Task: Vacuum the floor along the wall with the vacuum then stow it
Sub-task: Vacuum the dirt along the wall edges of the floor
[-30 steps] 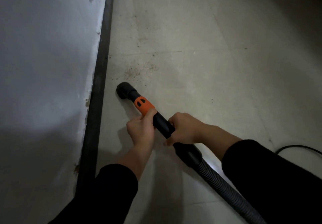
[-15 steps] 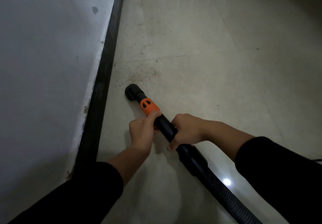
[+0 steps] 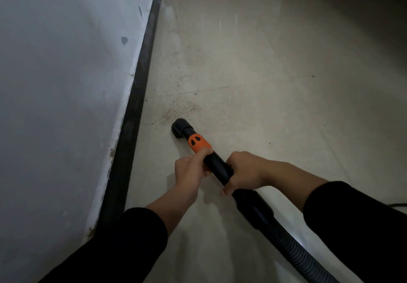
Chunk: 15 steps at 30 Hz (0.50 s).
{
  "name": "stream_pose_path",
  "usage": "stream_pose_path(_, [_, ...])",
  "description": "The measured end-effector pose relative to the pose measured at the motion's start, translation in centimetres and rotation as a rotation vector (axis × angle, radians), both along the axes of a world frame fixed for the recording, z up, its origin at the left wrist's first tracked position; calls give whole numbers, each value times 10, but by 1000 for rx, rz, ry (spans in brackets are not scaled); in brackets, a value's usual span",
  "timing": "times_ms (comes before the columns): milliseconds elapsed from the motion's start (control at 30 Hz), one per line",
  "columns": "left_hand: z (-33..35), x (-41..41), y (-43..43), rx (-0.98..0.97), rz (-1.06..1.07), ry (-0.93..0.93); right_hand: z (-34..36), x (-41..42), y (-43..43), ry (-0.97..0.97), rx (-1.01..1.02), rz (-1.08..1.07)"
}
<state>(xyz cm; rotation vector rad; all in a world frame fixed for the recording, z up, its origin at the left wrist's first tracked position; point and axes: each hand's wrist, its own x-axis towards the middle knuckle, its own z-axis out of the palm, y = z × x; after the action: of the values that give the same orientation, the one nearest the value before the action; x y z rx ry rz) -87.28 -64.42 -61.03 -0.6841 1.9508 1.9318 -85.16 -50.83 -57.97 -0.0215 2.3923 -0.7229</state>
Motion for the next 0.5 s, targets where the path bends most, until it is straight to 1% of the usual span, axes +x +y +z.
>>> stream_pose_path(233, [0,-5,12,8,-26,-26,4,2,11,1,10,-36])
stream_pose_path(500, [1,-12,27,58,-72,-11,7,1,22,30,24,-98])
